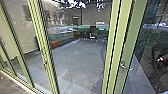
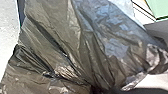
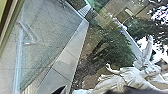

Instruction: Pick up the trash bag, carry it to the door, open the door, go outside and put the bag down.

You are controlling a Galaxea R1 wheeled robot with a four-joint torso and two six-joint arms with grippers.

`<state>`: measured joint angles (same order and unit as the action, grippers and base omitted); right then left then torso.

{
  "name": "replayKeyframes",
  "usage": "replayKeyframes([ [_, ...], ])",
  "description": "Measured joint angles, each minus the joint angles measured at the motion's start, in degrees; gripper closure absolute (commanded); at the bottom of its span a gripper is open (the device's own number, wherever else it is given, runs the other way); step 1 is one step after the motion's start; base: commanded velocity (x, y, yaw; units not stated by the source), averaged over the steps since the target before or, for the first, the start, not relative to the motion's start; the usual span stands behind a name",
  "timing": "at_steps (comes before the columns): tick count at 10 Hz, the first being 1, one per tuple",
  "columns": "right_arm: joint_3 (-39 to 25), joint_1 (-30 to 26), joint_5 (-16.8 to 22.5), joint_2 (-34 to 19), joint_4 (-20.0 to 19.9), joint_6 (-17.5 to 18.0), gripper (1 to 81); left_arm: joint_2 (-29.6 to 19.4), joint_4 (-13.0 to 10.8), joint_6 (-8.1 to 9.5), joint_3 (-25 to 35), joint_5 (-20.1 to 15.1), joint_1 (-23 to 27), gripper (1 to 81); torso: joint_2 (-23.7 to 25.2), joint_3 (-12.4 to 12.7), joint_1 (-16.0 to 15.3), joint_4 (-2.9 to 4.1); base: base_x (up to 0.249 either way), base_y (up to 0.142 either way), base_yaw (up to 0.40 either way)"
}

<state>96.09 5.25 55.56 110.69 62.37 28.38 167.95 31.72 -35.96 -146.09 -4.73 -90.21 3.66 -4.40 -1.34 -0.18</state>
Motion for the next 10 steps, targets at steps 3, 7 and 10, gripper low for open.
replayKeyframes([
  [3,3.45,0.0,3.78,0.0,-1.43,-7.17,1.0,-0.01,0.0,0.0,0.0,0.0,-0.02,81.1,0.0,0.0,-0.02,0.0,0.0,0.0,0.0],
  [7,4.08,0.89,5.92,-2.06,-2.86,-9.64,1.0,-0.01,0.0,0.0,0.0,-0.22,-0.35,81.1,-0.04,0.83,-0.07,-2.71,0.0,0.0,0.0],
  [10,8.73,2.49,5.75,-3.89,-3.0,-11.0,1.0,-0.01,0.0,0.02,0.0,-0.2,-0.3,81.1,-0.02,1.09,-0.05,-4.77,0.0,0.0,0.0],
])
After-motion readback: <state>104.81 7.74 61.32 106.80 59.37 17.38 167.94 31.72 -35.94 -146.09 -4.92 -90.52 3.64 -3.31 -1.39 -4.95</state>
